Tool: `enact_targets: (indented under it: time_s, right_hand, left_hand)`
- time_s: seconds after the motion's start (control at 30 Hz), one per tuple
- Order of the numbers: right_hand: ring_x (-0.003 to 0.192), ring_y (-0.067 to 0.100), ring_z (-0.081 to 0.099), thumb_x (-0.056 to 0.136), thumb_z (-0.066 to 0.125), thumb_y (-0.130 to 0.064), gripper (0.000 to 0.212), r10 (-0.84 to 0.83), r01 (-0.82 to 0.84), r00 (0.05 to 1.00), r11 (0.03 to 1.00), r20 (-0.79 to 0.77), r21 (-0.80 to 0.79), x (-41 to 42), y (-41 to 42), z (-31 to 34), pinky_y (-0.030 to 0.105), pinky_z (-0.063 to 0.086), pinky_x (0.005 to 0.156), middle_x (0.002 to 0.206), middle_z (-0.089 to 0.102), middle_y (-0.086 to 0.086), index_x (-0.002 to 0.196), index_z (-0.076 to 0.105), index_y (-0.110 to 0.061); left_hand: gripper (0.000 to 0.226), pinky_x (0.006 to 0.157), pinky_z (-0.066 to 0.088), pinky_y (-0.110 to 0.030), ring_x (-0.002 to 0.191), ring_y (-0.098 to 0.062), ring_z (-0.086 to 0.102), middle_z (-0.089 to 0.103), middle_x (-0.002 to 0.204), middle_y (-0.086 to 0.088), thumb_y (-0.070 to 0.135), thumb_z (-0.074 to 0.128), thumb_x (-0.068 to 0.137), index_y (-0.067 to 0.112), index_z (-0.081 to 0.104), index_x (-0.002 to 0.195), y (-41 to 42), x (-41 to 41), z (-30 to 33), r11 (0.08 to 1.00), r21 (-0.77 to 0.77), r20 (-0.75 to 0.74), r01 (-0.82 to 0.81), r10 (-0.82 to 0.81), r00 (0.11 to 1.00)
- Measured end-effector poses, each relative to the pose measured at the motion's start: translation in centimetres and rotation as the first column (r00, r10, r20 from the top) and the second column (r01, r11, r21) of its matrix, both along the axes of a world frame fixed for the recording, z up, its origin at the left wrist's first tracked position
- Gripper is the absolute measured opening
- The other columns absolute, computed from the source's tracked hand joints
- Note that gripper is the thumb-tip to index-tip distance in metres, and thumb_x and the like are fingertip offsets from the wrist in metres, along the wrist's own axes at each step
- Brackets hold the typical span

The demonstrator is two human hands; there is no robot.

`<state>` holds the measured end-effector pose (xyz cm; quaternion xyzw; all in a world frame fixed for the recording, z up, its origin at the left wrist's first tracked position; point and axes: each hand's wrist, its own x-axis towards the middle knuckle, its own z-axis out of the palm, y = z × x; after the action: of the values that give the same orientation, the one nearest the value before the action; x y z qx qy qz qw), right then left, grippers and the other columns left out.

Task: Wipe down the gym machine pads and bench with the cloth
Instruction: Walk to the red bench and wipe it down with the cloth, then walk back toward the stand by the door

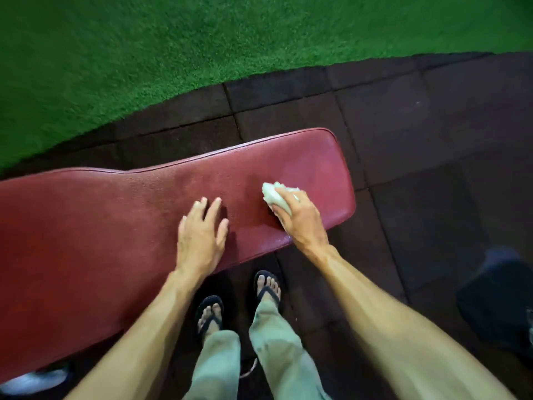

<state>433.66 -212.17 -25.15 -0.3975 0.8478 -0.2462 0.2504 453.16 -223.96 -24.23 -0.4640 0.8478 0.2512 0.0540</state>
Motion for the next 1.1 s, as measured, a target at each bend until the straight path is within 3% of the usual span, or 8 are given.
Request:
enact_targets:
  time_s: [0.07, 0.17, 0.37, 0.53, 0.73, 0.83, 1.1]
  right_hand:
    - [0.117, 0.024, 0.061, 0.096, 0.066, -0.032, 0.047, -0.111, 0.102, 0.985, 0.992, 0.132, 0.075, 2.9, 4.1, 3.1, 0.03, 0.046, 0.101, 0.13, 0.063, 0.006, 0.141, 0.055, -0.027]
    - [0.116, 0.022, 0.061, 0.095, 0.064, -0.037, 0.047, -0.271, 0.226, 0.936, 0.952, 0.225, 0.208, 7.5, 10.0, 8.2, 0.028, 0.043, 0.096, 0.125, 0.064, 0.003, 0.141, 0.054, -0.033]
    - [0.116, 0.024, 0.061, 0.095, 0.063, -0.038, 0.045, -0.535, 0.456, 0.81, 0.831, 0.238, 0.317, 14.3, 19.6, 17.0, 0.035, 0.047, 0.097, 0.124, 0.064, 0.002, 0.139, 0.054, -0.037]
    - [0.118, 0.027, 0.06, 0.095, 0.063, -0.036, 0.044, -0.696, 0.637, 0.693, 0.714, 0.19, 0.29, 16.1, 23.5, 21.4, 0.034, 0.045, 0.096, 0.125, 0.064, 0.006, 0.138, 0.055, -0.036]
    - [0.117, 0.019, 0.059, 0.097, 0.06, -0.038, 0.042, -0.823, 0.797, 0.534, 0.566, 0.193, 0.209, 13.6, 27.1, 23.2, 0.023, 0.039, 0.092, 0.124, 0.063, 0.003, 0.139, 0.055, -0.034]
    - [0.114, 0.013, 0.059, 0.096, 0.057, -0.045, 0.042, -0.855, 0.841, 0.459, 0.506, 0.242, 0.194, 10.9, 29.8, 22.7, 0.025, 0.043, 0.096, 0.126, 0.063, -0.004, 0.137, 0.054, -0.038]
    - [0.113, 0.009, 0.06, 0.096, 0.055, -0.047, 0.043, -0.883, 0.87, 0.363, 0.436, 0.298, 0.232, -1.2, 38.0, 22.5, 0.025, 0.045, 0.096, 0.126, 0.064, -0.008, 0.138, 0.054, -0.038]
  left_hand:
    - [0.045, 0.115, 0.036, -0.048, 0.14, -0.029, 0.04, 0.046, 0.148, -0.012, 0.035, 0.051, 0.096, 0.021, 0.051, 0.139, 2.6, 1.2, 3.5, 0.994, 0.103, 0.0, 0.048, -0.048, 0.999]
    - [0.037, 0.109, 0.04, -0.041, 0.131, -0.027, 0.049, 0.055, 0.138, -0.007, 0.035, 0.051, 0.096, 0.021, 0.059, 0.13, 6.4, 2.8, 9.3, 0.96, 0.244, 0.006, 0.137, -0.143, 0.99]
    - [0.033, 0.101, 0.046, -0.041, 0.117, -0.026, 0.057, 0.061, 0.12, -0.004, 0.037, 0.048, 0.096, 0.023, 0.059, 0.123, 12.1, 4.3, 18.2, 0.855, 0.44, 0.021, 0.275, -0.316, 0.948]
    - [0.033, 0.1, 0.047, -0.039, 0.113, -0.025, 0.06, 0.065, 0.115, -0.007, 0.034, 0.049, 0.094, 0.021, 0.06, 0.122, 14.5, 2.8, 22.1, 0.791, 0.455, -0.012, 0.41, -0.454, 0.891]
    - [0.028, 0.097, 0.046, -0.03, 0.112, -0.022, 0.061, 0.07, 0.112, -0.007, 0.028, 0.051, 0.096, 0.014, 0.064, 0.115, 17.8, -3.4, 24.2, 0.665, 0.473, -0.013, 0.578, -0.651, 0.759]
    - [0.027, 0.096, 0.044, -0.028, 0.112, -0.021, 0.06, 0.07, 0.11, -0.008, 0.027, 0.052, 0.096, 0.012, 0.065, 0.115, 20.4, -8.0, 24.7, 0.618, 0.472, -0.004, 0.629, -0.712, 0.703]
    - [0.026, 0.095, 0.045, -0.028, 0.109, -0.022, 0.063, 0.071, 0.111, -0.007, 0.026, 0.051, 0.096, 0.011, 0.067, 0.109, 28.8, -23.9, 25.3, 0.547, 0.473, 0.04, 0.69, -0.796, 0.604]
